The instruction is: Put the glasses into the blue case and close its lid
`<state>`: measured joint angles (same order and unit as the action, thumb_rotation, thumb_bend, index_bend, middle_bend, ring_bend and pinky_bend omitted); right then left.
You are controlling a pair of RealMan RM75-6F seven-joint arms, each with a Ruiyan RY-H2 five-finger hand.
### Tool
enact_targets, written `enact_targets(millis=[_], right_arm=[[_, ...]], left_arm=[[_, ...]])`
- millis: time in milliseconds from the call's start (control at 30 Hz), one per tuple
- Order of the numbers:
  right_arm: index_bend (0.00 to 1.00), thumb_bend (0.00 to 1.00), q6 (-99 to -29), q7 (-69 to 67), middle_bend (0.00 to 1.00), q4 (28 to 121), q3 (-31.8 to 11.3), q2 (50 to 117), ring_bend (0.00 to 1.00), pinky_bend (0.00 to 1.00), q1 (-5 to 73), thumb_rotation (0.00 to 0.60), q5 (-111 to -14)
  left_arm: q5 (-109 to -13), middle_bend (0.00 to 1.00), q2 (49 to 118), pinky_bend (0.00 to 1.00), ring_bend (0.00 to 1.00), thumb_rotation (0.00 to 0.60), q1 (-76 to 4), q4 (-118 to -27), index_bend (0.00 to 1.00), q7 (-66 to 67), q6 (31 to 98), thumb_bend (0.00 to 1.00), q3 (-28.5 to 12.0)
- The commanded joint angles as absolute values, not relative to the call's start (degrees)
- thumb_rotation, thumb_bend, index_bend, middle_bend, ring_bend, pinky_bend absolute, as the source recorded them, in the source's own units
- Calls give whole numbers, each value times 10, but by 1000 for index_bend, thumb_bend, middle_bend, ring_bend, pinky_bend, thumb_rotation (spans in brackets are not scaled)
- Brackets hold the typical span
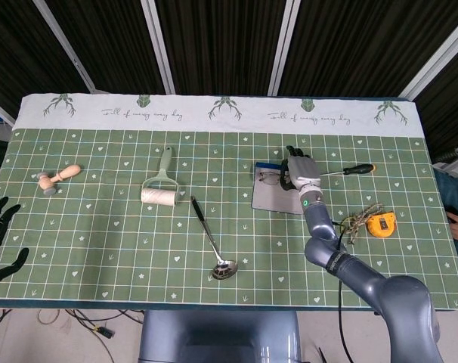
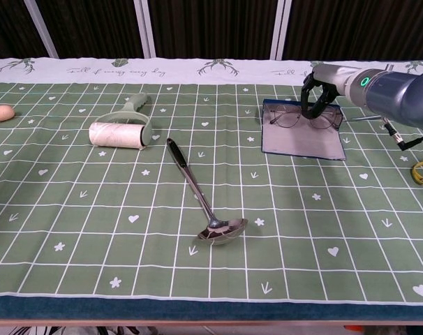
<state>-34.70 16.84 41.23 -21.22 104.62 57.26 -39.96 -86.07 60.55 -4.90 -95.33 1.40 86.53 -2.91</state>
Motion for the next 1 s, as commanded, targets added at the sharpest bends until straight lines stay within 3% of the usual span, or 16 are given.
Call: enact_targets(millis=[33, 200, 467, 600, 767, 900, 967, 1000], right_arm=[[644, 499, -339, 162, 87, 398, -215, 1053, 79, 186, 578, 600, -403], [605, 452, -326, 148, 87, 376, -220, 1061, 73, 186, 585, 600, -408], [259, 299, -307, 157, 80, 352, -217, 1066, 45, 186, 590, 600, -404], [156, 223, -323, 159, 79, 352, -219, 1066, 45, 186, 591, 600, -407], [134, 195, -387, 142, 80, 396, -222, 1056, 53, 186, 574, 600, -435], [132, 196, -476, 115, 120, 491, -204, 1026, 153, 193, 538, 600, -502], [132, 227, -512, 114, 177, 530, -191, 1013, 228, 270, 523, 600, -531], [132, 267, -542, 119, 221, 563, -180, 1000, 278, 354, 509, 600, -552]], left_arm=[[-861, 0, 605, 0, 0, 600, -49, -954, 98, 13, 866, 316, -29], [-861, 0, 605, 0, 0, 600, -48, -954, 98, 13, 866, 316, -29], [-861, 0, 604, 0, 0, 600, -48, -954, 98, 14, 866, 316, -29], [-861, 0, 604, 0, 0, 600, -48, -955, 98, 14, 866, 316, -29], [-862, 0, 605, 0, 0, 600, -48, -954, 98, 16, 866, 316, -29], [-862, 0, 606, 0, 0, 600, -48, -952, 98, 17, 866, 316, -28], [-862, 0, 606, 0, 0, 600, -48, -952, 98, 18, 865, 316, -28], [-863, 0, 606, 0, 0, 600, -48, -951, 98, 18, 865, 316, -27]])
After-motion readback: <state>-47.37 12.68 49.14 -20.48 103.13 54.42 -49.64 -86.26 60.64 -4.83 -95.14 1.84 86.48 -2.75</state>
